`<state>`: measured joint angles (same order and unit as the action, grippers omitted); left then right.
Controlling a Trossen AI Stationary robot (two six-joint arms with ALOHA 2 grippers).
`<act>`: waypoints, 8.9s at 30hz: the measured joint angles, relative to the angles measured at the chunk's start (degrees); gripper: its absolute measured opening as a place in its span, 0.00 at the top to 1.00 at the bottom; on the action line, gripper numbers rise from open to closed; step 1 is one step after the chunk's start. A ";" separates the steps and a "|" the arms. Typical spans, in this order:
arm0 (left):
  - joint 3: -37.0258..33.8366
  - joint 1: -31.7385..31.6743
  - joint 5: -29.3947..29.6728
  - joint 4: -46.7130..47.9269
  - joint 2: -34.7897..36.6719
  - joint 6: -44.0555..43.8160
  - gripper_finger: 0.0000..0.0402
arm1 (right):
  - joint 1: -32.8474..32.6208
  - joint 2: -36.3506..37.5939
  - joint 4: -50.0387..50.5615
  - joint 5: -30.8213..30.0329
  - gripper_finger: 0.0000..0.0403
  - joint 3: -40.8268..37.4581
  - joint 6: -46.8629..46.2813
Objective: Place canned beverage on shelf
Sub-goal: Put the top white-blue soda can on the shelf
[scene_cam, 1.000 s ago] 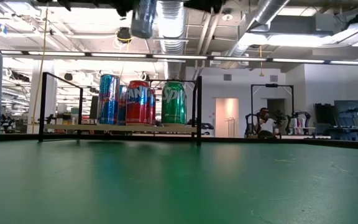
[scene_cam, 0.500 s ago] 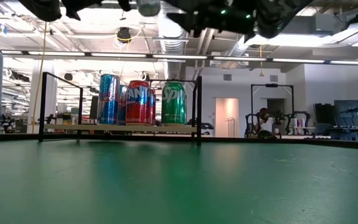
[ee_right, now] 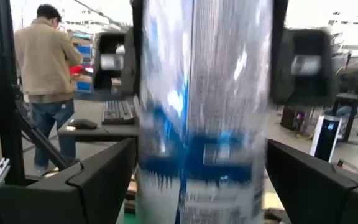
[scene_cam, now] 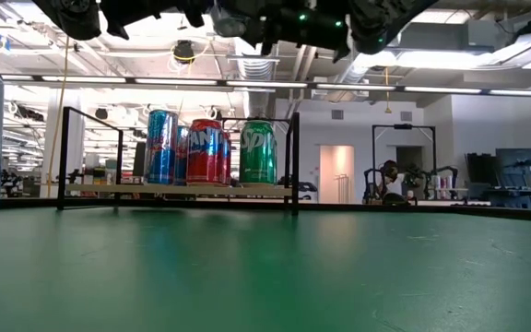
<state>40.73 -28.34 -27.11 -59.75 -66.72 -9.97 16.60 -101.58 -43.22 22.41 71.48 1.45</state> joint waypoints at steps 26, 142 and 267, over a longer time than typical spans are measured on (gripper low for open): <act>0.00 -1.88 -3.22 1.81 0.44 0.42 0.43 | 0.11 -2.34 11.27 0.24 0.30 5.62 1.88; 22.30 -38.75 14.66 87.74 -2.60 27.33 0.41 | 10.12 12.33 47.74 -2.75 0.11 5.58 10.62; 22.80 -35.10 17.04 99.00 -0.40 47.92 0.41 | 8.92 12.29 51.91 -2.99 0.11 5.56 10.54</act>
<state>63.53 -63.44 -10.07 39.25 -67.12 37.95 25.52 -89.30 8.69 19.43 77.03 11.99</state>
